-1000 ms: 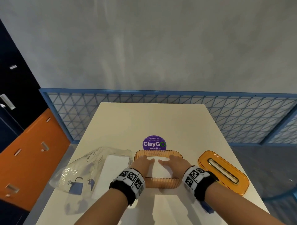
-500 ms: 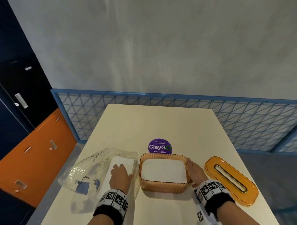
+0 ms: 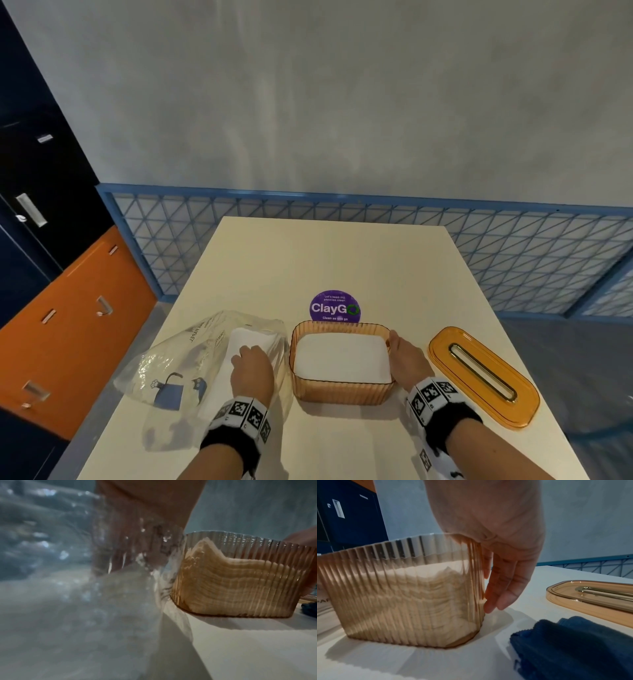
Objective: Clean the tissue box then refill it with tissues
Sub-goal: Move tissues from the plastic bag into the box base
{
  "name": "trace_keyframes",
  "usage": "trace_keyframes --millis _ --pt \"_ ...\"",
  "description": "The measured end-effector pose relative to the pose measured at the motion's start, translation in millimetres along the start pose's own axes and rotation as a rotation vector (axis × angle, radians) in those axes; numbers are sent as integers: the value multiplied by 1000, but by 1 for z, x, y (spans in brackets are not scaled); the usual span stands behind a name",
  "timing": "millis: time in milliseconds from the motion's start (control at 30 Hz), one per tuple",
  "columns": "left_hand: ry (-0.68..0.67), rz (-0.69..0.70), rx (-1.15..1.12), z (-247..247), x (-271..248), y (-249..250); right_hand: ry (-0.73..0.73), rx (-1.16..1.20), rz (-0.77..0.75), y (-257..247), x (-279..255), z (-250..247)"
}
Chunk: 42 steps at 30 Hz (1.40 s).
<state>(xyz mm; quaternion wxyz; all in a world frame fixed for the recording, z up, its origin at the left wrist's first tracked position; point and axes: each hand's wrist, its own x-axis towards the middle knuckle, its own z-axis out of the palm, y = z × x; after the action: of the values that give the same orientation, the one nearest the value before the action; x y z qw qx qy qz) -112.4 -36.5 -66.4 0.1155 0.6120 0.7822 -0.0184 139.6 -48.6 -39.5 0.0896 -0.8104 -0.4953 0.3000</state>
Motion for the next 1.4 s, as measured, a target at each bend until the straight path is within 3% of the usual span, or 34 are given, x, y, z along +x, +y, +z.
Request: trace_keyframes --millis 100,200,433,800,1133,1400 --pt "29 86 -6 -3 1 0 1 -29 -15 -1 2 1" --pt "6 34 65 5 0 0 0 -30 -18 0 5 2" --pt "23 30 -46 -9 17 -1 -1 -87 -43 3 5 3" --pt "-13 -3 -57 -14 16 9 30 39 0 3 6 4" --pt "-32 -16 -33 -15 9 9 -17 -97 -88 5 6 2" --pt "76 -4 -130 -56 1 -12 -103 -240 -161 -1 0 -10"
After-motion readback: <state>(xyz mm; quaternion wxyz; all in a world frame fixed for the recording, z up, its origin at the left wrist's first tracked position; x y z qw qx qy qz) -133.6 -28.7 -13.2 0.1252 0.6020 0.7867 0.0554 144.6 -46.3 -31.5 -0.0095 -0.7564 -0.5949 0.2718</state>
